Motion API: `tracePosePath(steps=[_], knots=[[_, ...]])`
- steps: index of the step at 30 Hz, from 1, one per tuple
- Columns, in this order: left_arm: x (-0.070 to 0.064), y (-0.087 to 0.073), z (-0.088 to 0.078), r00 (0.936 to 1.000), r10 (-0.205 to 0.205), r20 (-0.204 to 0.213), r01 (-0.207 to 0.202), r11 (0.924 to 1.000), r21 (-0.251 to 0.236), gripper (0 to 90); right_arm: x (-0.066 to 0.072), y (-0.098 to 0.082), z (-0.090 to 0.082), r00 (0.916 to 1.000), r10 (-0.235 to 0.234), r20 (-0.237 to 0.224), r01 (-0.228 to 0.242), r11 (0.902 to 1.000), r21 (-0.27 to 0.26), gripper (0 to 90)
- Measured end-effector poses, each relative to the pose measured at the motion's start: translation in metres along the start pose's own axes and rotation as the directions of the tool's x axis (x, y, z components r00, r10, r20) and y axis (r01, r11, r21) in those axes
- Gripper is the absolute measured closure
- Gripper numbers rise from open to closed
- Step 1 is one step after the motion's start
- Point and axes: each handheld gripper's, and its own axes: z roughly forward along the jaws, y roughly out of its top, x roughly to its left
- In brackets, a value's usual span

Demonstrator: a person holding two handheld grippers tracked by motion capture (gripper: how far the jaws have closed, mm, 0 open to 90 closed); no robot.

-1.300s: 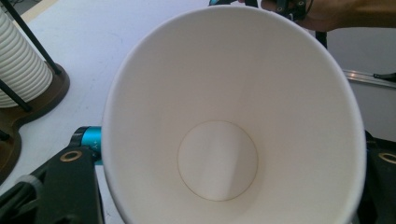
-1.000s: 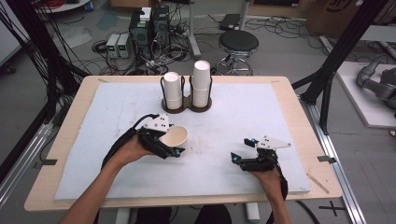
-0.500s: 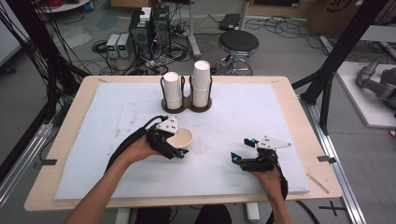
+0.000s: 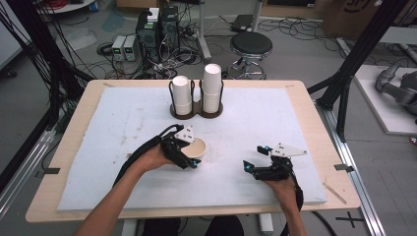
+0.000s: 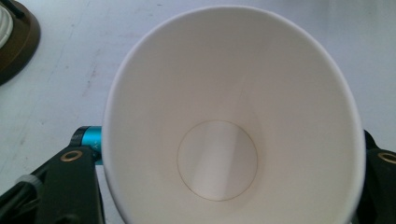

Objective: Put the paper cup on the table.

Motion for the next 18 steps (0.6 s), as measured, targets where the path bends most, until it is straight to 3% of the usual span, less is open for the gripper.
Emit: tracePosePath(steps=[4, 10, 18], knots=[[0.0007, 0.0002, 0.0013, 0.9999, 0.010, 0.003, -0.010, 0.9999, 0.007, 27.9, -0.0003, 0.0000, 0.0000, 1.0000, 0.000, 0.000, 0.000, 1.0000, 0.000, 15.3], [0.0009, -0.0004, 0.0018, 1.0000, -0.006, 0.006, 0.006, 1.0000, 0.002, 27.3, -0.0002, 0.0000, 0.0001, 1.0000, 0.005, -0.002, -0.005, 1.0000, -0.001, 15.3], [0.0007, -0.0019, 0.0055, 0.9998, -0.019, 0.004, 0.019, 0.9998, 0.005, 16.1, -0.0005, -0.0001, -0.0001, 1.0000, 0.004, -0.004, -0.004, 1.0000, -0.003, 15.3]])
